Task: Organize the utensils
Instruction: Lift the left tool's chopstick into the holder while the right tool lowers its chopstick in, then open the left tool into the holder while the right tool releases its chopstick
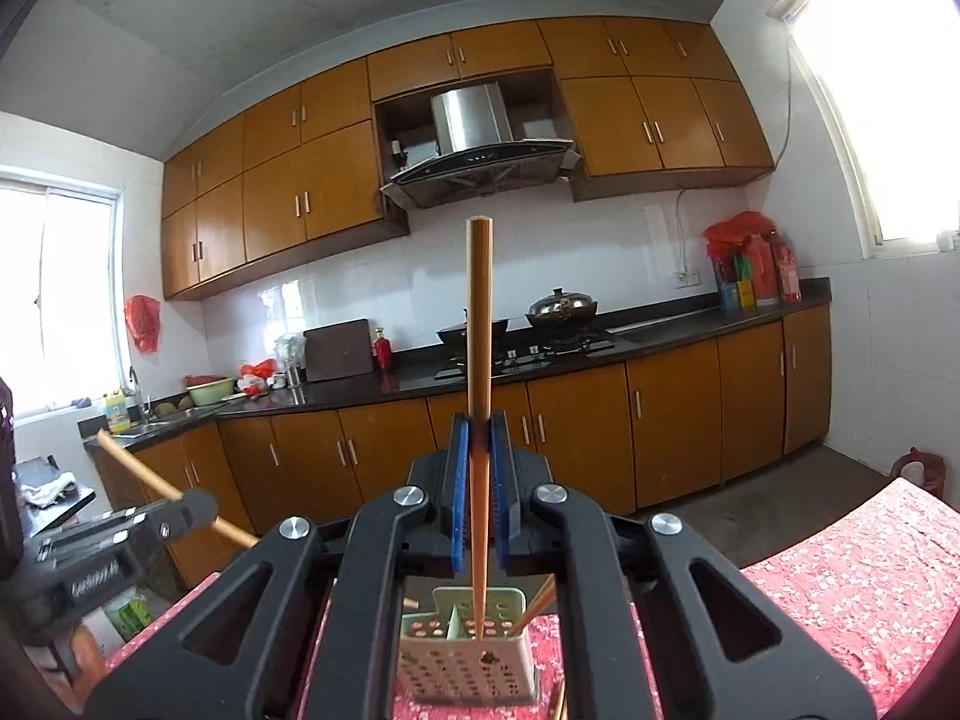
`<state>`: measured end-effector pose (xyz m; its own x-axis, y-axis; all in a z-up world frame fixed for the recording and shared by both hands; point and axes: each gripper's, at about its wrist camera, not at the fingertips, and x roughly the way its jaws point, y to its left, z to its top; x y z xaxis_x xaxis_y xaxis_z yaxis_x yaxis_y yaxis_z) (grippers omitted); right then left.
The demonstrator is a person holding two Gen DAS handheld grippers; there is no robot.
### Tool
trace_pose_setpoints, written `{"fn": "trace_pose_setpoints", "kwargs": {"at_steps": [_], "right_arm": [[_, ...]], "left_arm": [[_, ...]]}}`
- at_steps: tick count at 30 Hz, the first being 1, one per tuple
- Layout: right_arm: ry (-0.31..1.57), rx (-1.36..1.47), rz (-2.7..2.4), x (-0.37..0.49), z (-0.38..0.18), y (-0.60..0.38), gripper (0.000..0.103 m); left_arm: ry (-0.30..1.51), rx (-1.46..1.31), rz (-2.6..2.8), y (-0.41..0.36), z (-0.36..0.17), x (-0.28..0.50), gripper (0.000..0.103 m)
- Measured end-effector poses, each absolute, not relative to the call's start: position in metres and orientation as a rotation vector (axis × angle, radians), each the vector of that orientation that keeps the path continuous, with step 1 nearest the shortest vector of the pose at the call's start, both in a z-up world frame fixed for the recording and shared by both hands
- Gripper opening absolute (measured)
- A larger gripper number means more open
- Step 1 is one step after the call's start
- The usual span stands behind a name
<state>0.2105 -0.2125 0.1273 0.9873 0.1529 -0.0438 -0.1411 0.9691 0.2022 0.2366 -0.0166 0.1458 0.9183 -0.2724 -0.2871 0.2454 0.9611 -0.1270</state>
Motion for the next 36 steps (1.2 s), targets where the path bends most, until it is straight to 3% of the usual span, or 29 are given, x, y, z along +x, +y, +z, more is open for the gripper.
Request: {"fn": "trace_pose_setpoints", "kwargs": {"at_steps": [14,20,22,24,31,36], "right_arm": [[0.003,0.200,0.103,0.225,0.130,-0.204,0.008],[0.071,0.149,0.127,0.231,0.106,-0.195,0.008],[0.091,0.139,0.133,0.227,0.102,-0.196,0.020],[0.088,0.142,0.127,0.221,0.104,-0.200,0.044],[0.102,0.185,0.102,0.186,0.111,-0.227,0.044],[0.231,0.221,0.053,0.167,0.079,-0.247,0.044]], "left_arm": [[0.366,-0.094,-0.249,-0.015,0.116,0.265,0.008],[0.382,-0.089,-0.244,-0.021,0.113,0.270,0.008],[0.382,-0.093,-0.243,-0.018,0.113,0.268,0.009],[0.376,-0.098,-0.244,-0.016,0.116,0.267,0.011],[0.327,-0.127,-0.234,-0.001,0.127,0.242,0.025],[0.316,-0.144,-0.188,0.025,0.117,0.210,0.028]]}}
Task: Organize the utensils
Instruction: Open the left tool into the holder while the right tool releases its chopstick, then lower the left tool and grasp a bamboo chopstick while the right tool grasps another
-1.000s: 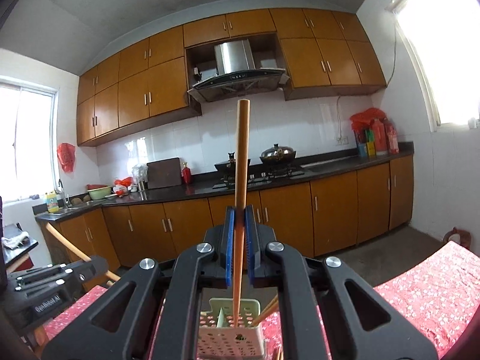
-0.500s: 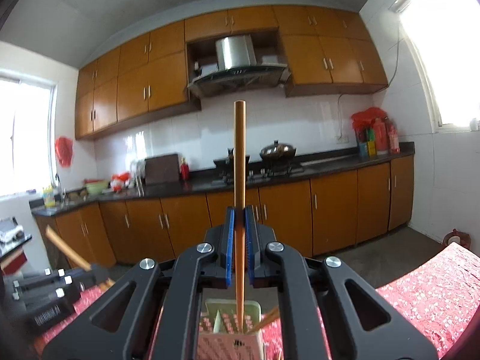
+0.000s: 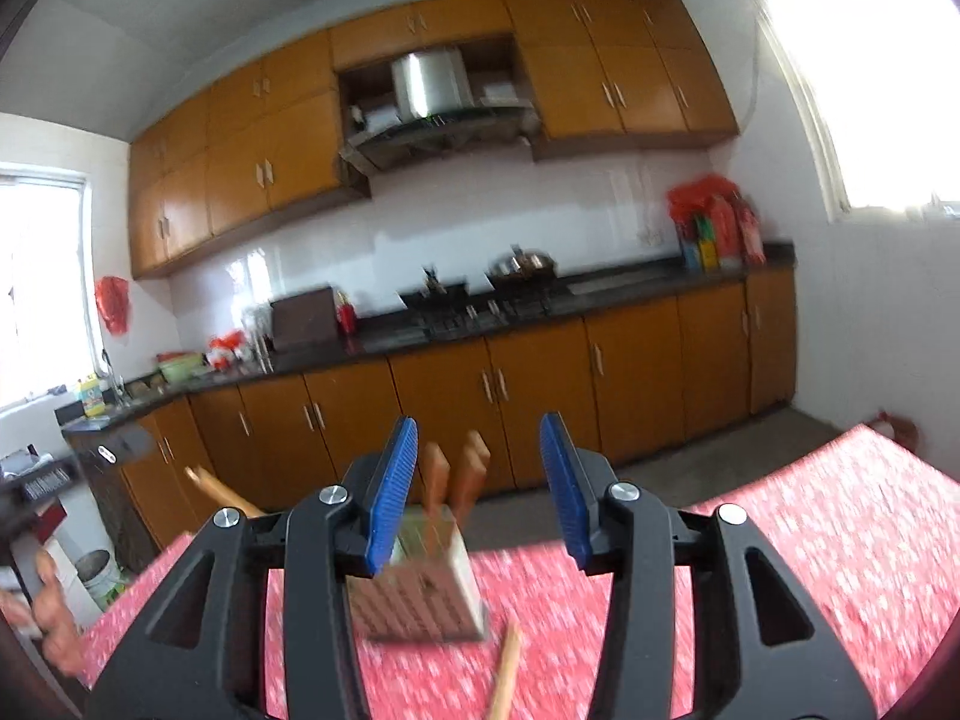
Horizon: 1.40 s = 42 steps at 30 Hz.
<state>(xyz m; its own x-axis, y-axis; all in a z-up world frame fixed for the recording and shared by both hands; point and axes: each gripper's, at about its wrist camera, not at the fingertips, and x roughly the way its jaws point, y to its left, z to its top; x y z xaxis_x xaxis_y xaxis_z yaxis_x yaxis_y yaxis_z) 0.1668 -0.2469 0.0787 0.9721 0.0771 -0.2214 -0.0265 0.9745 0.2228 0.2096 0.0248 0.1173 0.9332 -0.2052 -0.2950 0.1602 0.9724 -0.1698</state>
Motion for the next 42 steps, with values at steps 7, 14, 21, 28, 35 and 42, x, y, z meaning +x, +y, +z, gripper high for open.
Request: {"fn": "trace_pose_setpoints", "kwargs": {"at_steps": [7,14,21,28,35,42], "right_arm": [[0.719,0.270,0.105,0.193,-0.037,-0.248,0.029],[0.896,0.251,0.196,0.198,-0.093,-0.214,0.021],[0.906,0.170,0.150,0.202,-0.100,-0.199,0.019],[0.889,0.178,0.071,0.200,-0.104,-0.221,0.008],[0.878,0.180,0.069,0.194,-0.104,-0.228,0.008],[0.877,0.172,0.064,0.186,-0.101,-0.227,0.009]], "left_arm": [[0.568,-0.145,-0.121,0.053,0.031,0.207,0.028],[0.813,-0.190,-0.174,0.050,-0.050,0.211,0.028],[0.869,-0.166,-0.214,0.030,-0.073,0.207,0.028],[0.913,-0.145,-0.248,0.017,-0.086,0.207,0.026],[0.946,-0.087,-0.247,0.004,-0.096,0.208,0.019],[0.945,-0.040,-0.211,0.001,-0.099,0.211,0.018]]}}
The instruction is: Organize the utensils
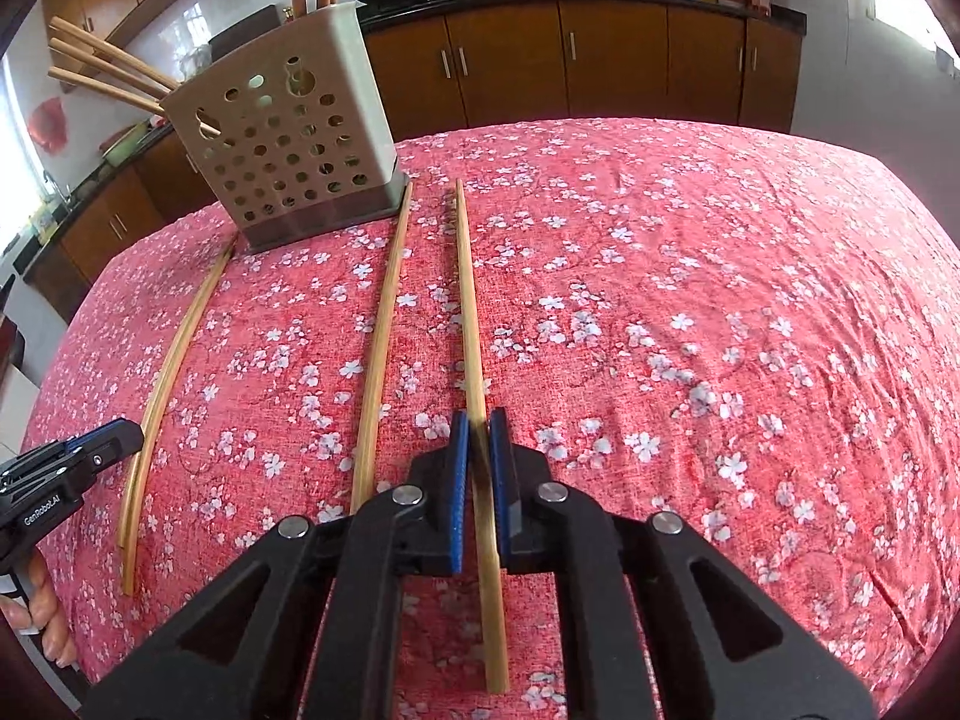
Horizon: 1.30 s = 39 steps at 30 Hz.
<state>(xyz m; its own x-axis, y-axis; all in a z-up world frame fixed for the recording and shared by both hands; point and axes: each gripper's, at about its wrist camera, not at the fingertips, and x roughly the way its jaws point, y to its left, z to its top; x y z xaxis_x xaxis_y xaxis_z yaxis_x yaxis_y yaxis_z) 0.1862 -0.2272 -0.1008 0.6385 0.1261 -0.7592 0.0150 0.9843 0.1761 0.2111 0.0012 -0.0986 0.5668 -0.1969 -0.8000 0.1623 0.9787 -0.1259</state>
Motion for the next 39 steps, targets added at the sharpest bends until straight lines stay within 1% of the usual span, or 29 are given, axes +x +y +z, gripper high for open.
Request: {"fn": "trace_pose_setpoints", "kwargs": {"at_steps": [5,6,8,11,21,24,26,39], "right_arm": [[0.882,0.170,0.088,0.188,-0.100,-0.217,0.009],[0.880,0.160,0.090,0.189,-0.100,-0.215,0.009],[0.876,0.149,0.091,0.190,-0.100,-0.213,0.009],[0.871,0.131,0.082,0.193,-0.100,-0.214,0.008],[0.852,0.166,-0.003,0.199,-0.101,-0.258,0.008],[0.853,0.150,-0.008,0.200,-0.101,-0.256,0.008],[0.853,0.143,-0.008,0.199,-0.101,-0.256,0.008],[0.855,0.117,-0.019,0.200,-0.101,-0.251,0.009]], "left_arm": [[0.936,-0.012,-0.200,-0.010,-0.099,0.213,0.018],[0.932,-0.004,-0.191,-0.012,-0.099,0.214,0.016],[0.924,0.013,-0.170,-0.014,-0.100,0.215,0.009],[0.918,0.011,-0.143,-0.004,-0.100,0.219,0.008],[0.917,-0.069,-0.099,0.060,-0.099,0.228,0.009],[0.899,-0.058,-0.104,0.061,-0.099,0.224,0.009],[0.889,-0.034,-0.100,0.059,-0.098,0.222,0.011],[0.888,-0.094,-0.104,0.060,-0.099,0.222,0.011]]}}
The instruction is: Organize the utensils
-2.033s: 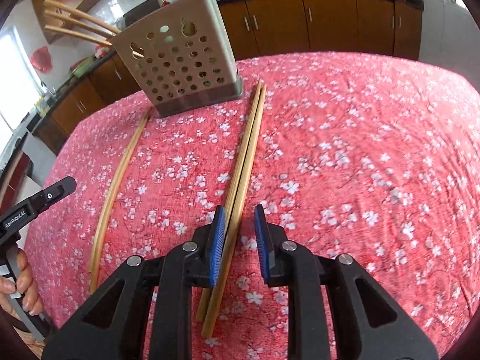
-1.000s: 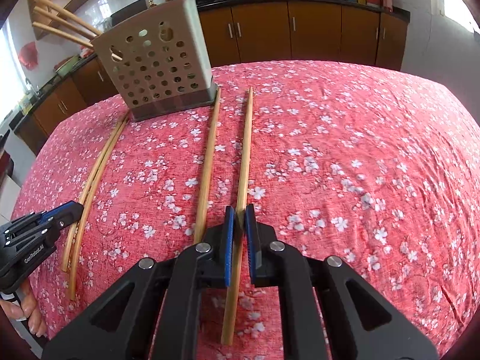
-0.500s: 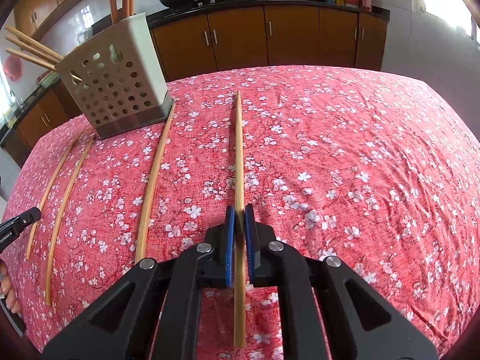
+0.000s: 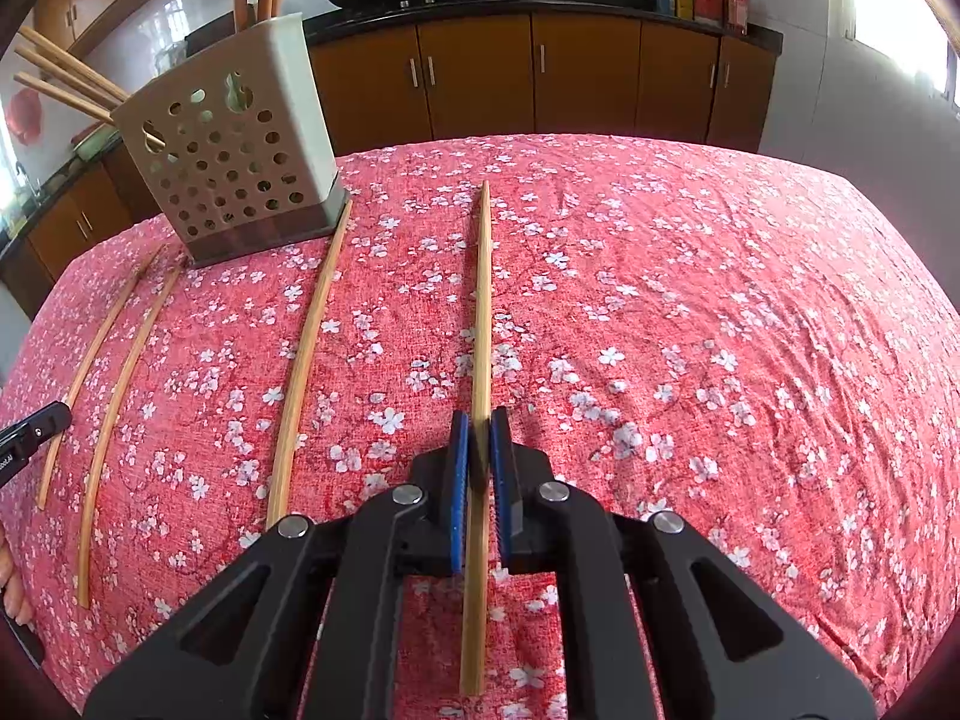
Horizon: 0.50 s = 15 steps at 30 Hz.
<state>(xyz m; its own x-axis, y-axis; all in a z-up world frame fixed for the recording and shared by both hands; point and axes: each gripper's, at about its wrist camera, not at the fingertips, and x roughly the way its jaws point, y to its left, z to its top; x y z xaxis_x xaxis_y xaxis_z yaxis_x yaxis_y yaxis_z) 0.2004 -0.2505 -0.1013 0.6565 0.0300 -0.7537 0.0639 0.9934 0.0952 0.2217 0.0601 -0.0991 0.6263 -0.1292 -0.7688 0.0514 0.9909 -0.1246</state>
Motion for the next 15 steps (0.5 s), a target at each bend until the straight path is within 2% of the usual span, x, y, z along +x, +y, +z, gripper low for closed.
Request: {"fn": "trace_pose_setpoints", "kwargs": {"at_steps": [15], "right_arm": [[0.855,0.118,-0.019,0.2000,-0.1011,-0.2506,0.009]], "left_arm": [[0.888,-0.099,-0.104,0.0623,-0.0975,0.2190,0.012]]}}
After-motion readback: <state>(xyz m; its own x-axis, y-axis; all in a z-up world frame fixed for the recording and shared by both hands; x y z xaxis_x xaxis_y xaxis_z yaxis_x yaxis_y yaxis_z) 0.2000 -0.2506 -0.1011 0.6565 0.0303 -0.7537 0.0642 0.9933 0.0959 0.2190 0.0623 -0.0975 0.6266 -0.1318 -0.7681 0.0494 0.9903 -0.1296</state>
